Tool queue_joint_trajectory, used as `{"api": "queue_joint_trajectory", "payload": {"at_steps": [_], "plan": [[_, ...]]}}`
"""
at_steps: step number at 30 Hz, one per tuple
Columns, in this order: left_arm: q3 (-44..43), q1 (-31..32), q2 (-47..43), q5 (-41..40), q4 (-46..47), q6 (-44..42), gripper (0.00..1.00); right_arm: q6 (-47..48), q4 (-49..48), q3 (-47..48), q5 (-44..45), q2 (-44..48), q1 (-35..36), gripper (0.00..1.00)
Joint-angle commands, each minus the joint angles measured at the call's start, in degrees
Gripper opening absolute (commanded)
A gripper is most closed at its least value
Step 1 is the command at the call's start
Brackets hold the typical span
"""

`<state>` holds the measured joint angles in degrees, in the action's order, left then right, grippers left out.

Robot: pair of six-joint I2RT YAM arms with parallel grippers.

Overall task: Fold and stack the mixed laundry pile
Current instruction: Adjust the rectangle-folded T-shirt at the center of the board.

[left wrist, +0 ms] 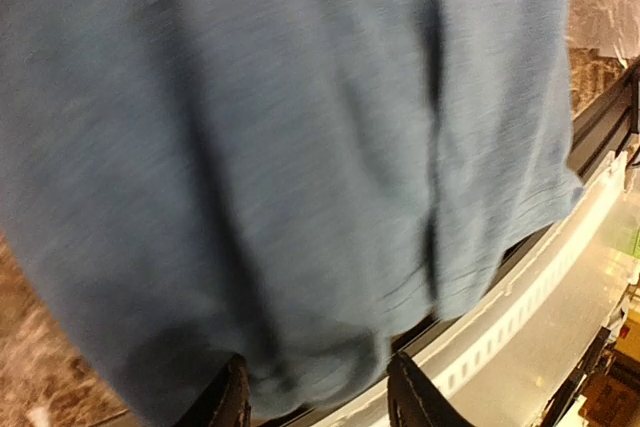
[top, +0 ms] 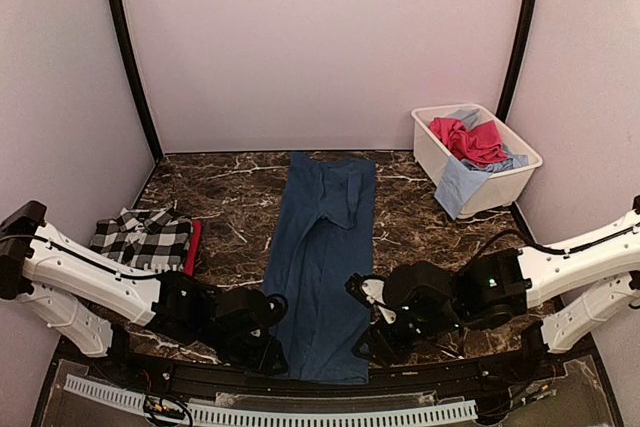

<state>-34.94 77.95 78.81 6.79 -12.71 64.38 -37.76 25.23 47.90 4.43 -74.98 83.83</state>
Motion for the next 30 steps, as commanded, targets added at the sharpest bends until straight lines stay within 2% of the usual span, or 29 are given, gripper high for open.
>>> {"api": "queue_joint_trajectory", "payload": {"at_steps": [1, 7, 14, 17, 18, 21, 24, 27, 30], "plan": [[-5.88, 0.38, 4.84, 1.59, 1.74, -5.83, 0.46, -1.78, -1.55, -2.7, -1.52, 3.82, -3.62, 0.56], [-12.2, 1.1, 11.0, 3.6, 2.48, -12.02, 0.44, -0.47, -0.8, -3.21, -2.01, 5.25, -6.88, 0.56], [-22.17, 6.65, 15.49, 3.27, -10.27, -24.56, 0.43, 2.83, -0.79, -1.13, -2.33, 2.95, -10.31, 0.56], [-18.1, 6.44, 10.51, 3.61, -6.86, -24.33, 0.42, 4.81, -2.01, 1.17, -2.87, 0.88, -13.13, 0.56], [-16.63, 5.64, 6.43, 4.34, -5.16, -23.61, 0.42, 5.43, -2.48, 2.14, -3.11, 0.03, -14.12, 0.56], [-8.53, -1.75, -2.32, 4.5, 2.89, -18.45, 0.43, 7.4, -3.61, 4.84, -3.75, -2.8, -16.87, 0.56], [-4.7, -9.55, -9.84, 1.66, 4.7, -17.21, 0.43, 8.82, -4.46, 6.66, -4.16, -5.82, -20.4, 0.54], [-5.42, -20.56, -11.04, -0.4, 2.95, -18.79, 0.4, 9.85, -5.01, 8.32, -5.88, -8.95, -25.28, 0.52], [-10.36, -26.95, -7.15, -2.46, 1.72, -22.15, 0.36, 11.07, -5.38, 10.39, -6.37, -11.37, -29.79, 0.49]]}}
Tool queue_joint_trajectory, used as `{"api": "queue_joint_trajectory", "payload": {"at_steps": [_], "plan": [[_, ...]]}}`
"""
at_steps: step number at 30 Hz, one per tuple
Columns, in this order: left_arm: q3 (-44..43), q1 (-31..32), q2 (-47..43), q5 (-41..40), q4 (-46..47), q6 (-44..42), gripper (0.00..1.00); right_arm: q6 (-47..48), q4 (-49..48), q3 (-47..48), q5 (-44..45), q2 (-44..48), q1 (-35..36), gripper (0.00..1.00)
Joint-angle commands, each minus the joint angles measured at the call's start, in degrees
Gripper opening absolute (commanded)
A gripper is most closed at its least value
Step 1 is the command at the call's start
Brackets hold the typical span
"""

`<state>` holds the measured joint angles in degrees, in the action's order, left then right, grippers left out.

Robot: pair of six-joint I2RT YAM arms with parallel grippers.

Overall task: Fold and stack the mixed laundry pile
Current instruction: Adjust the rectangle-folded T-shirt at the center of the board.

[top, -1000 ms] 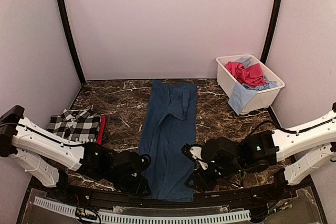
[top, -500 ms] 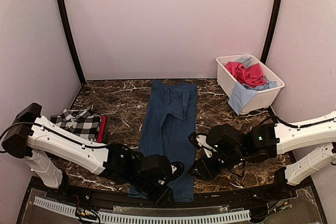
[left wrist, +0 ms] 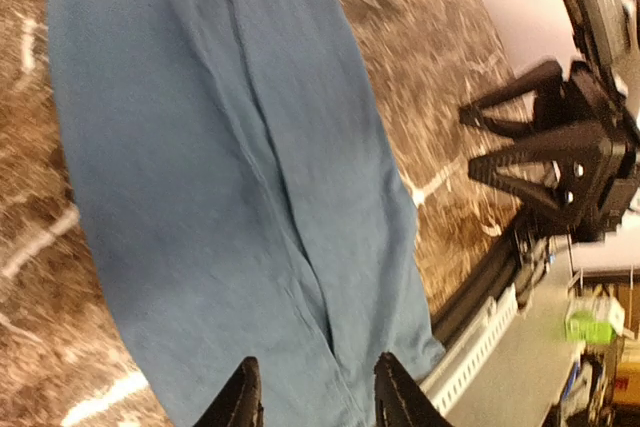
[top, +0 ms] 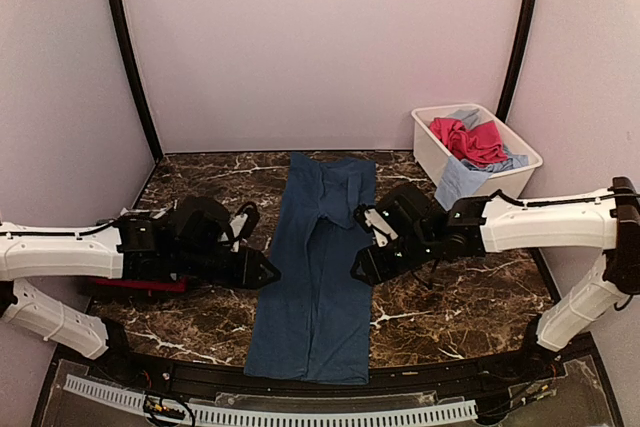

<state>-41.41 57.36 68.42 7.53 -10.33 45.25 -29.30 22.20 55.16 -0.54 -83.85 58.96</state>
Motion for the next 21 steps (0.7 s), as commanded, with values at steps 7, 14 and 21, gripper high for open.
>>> {"api": "queue_joint_trajectory", "payload": {"at_steps": [7, 14, 21], "plan": [[-15.1, -16.27, 21.37, -1.67, 1.89, -8.98, 0.25, 6.61, -1.6, 12.14, -1.56, -11.14, -13.35, 0.41], [-25.99, -16.58, 37.22, 2.38, 3.63, -12.71, 0.19, 8.45, -0.8, 24.77, -2.24, -24.16, -18.7, 0.33], [-31.39, -13.76, 45.06, 5.92, 5.24, -15.84, 0.18, 9.52, -0.18, 36.95, -3.79, -35.05, -22.28, 0.33]]}}
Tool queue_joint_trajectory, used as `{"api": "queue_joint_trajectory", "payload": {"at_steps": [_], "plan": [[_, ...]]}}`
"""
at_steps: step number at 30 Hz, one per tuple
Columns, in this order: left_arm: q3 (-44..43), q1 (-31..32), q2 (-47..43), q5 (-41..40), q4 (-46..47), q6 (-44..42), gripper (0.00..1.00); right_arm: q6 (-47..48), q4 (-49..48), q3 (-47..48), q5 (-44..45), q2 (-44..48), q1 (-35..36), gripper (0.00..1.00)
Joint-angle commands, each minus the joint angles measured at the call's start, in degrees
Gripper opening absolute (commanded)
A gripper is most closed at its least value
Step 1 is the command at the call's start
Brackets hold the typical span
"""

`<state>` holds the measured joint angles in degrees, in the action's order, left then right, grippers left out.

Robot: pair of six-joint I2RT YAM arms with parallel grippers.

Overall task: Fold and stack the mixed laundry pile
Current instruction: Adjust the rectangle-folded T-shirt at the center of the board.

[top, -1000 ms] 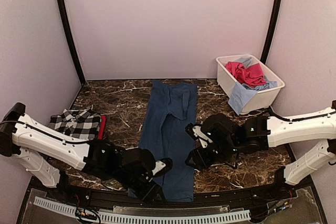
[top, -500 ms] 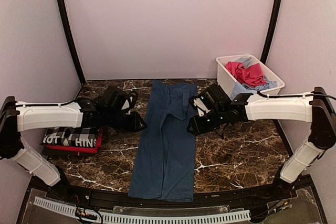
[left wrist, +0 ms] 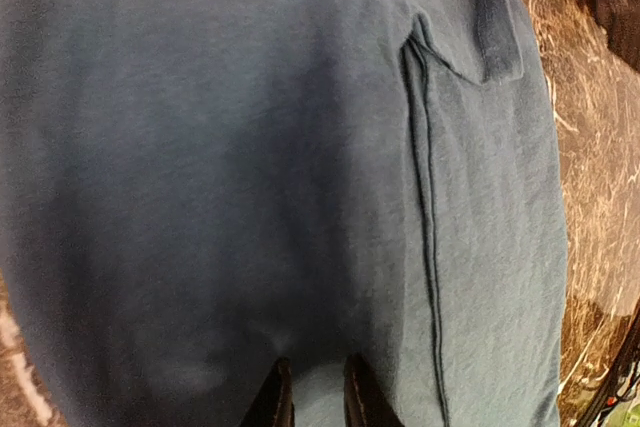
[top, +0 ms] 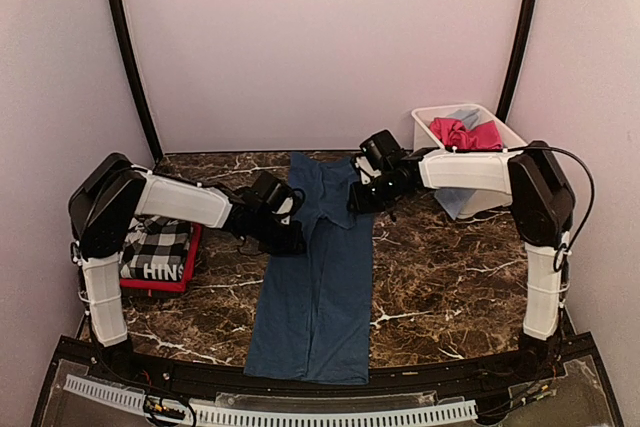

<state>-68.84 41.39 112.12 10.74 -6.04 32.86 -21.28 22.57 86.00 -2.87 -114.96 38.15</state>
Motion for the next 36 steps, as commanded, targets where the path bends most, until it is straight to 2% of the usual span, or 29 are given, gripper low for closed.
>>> {"api": "queue_joint_trajectory", "payload": {"at_steps": [1, 3, 8, 12, 19, 24, 26, 28, 33, 35, 36], "plan": [[-4.43, 2.52, 2.02, 3.01, 0.69, -4.15, 0.17, 1.64, -0.19, 7.77, -1.57, -5.35, -1.82, 0.33], [-5.83, 3.16, 4.56, 3.91, 0.02, -4.62, 0.18, 1.88, 0.65, 10.74, -0.46, -7.68, -2.4, 0.34], [-6.76, 3.7, 5.86, 6.48, -0.37, -5.56, 0.21, -0.18, 2.54, 14.47, 2.68, -9.83, -5.01, 0.43], [-6.59, 3.66, 4.38, 6.94, -1.11, -6.72, 0.26, -0.21, 3.58, 17.52, 2.64, -11.71, -6.14, 0.53], [-5.44, 2.4, 0.72, 6.14, -0.5, -5.72, 0.3, 0.63, 7.08, 26.58, 2.69, -18.8, -6.25, 0.62], [-4.02, 1.55, -1.23, 5.27, 0.21, -5.12, 0.32, 0.98, 9.56, 32.29, 5.88, -23.02, -6.46, 0.62], [-3.54, 1.28, -2.0, 4.65, 0.27, -5.09, 0.32, 1.06, 10.75, 33.94, 6.86, -24.29, -6.88, 0.56], [-3.22, 0.81, -2.87, 4.18, 0.18, -5.09, 0.32, 0.94, 11.25, 34.12, 7.72, -24.56, -7.38, 0.44], [-2.61, -0.72, -3.87, 3.86, 0.01, -5.28, 0.33, 1.12, 9.61, 30.78, 10.17, -22.27, -8.11, 0.21], [-2.43, -1.22, -4.19, 3.78, -0.15, -5.49, 0.33, 1.43, 9.49, 30.19, 10.17, -21.5, -8.54, 0.04], [-2.39, -1.4, -4.43, 3.77, -0.17, -5.63, 0.33, 1.59, 9.2, 29.64, 10.21, -20.98, -8.72, 0.0]]}}
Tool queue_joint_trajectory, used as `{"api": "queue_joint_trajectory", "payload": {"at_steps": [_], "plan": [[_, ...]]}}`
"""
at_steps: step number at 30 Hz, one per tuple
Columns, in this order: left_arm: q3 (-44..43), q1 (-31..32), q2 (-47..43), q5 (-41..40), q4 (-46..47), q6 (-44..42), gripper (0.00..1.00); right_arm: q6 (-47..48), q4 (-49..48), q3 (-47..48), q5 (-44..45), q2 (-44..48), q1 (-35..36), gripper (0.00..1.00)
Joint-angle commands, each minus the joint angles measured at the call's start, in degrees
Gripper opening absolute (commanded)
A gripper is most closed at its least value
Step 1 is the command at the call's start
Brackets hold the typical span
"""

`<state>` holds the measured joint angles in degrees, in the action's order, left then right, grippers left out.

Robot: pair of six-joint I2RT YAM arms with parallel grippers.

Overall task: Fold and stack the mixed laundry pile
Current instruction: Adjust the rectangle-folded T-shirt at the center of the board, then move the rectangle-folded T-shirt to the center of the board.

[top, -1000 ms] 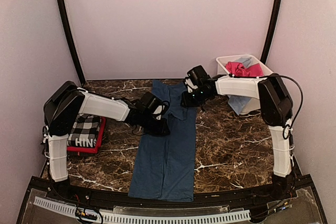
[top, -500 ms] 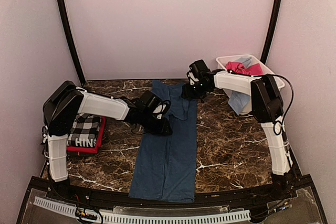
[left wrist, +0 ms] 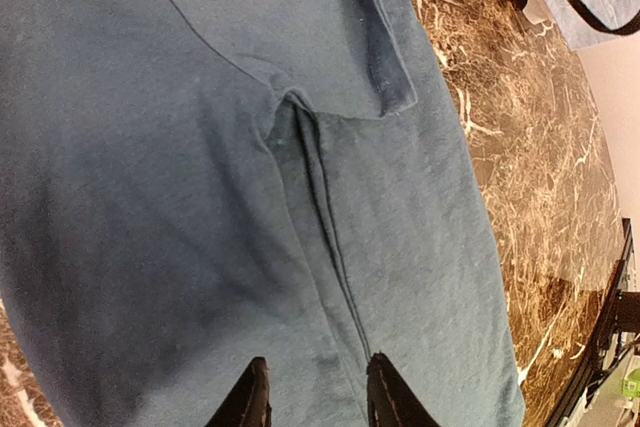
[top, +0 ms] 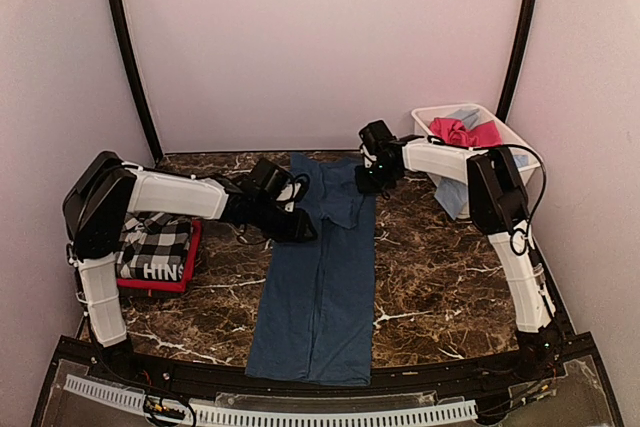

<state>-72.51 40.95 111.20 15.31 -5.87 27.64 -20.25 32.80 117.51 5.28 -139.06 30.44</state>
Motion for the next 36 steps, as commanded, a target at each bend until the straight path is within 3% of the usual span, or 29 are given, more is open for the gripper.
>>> {"api": "queue_joint_trajectory", "payload": {"at_steps": [1, 12, 16, 19, 21, 29, 36], "plan": [[1.42, -1.24, -3.61, -0.89, -0.34, -0.5, 0.33, 0.83, -1.54, -2.45, 2.1, 3.54, -1.26, 0.0], [2.97, -2.43, -4.24, -0.69, 0.21, -0.29, 0.34, 1.86, -2.91, -5.36, -0.67, 6.44, -3.18, 0.0], [3.3, -2.55, -5.36, -0.99, -0.64, -0.7, 0.38, 2.05, -4.3, -9.68, -6.58, 10.91, -2.89, 0.17], [4.32, -2.59, -7.17, -1.2, -1.05, -1.22, 0.41, 2.94, -8.48, -16.51, -12.56, 16.46, -1.81, 0.38], [5.58, -2.67, -8.26, -0.69, -0.46, -1.41, 0.43, 3.0, -11.22, -20.39, -16.54, 19.6, -1.1, 0.45], [8.23, -2.74, -7.35, 2.39, 1.44, 0.22, 0.44, 2.48, -10.09, -24.81, -21.45, 18.57, 2.8, 0.41], [9.0, -2.72, -3.85, 3.3, 4.25, 2.41, 0.42, 2.92, -8.56, -21.55, -18.7, 11.77, 2.72, 0.36]]}}
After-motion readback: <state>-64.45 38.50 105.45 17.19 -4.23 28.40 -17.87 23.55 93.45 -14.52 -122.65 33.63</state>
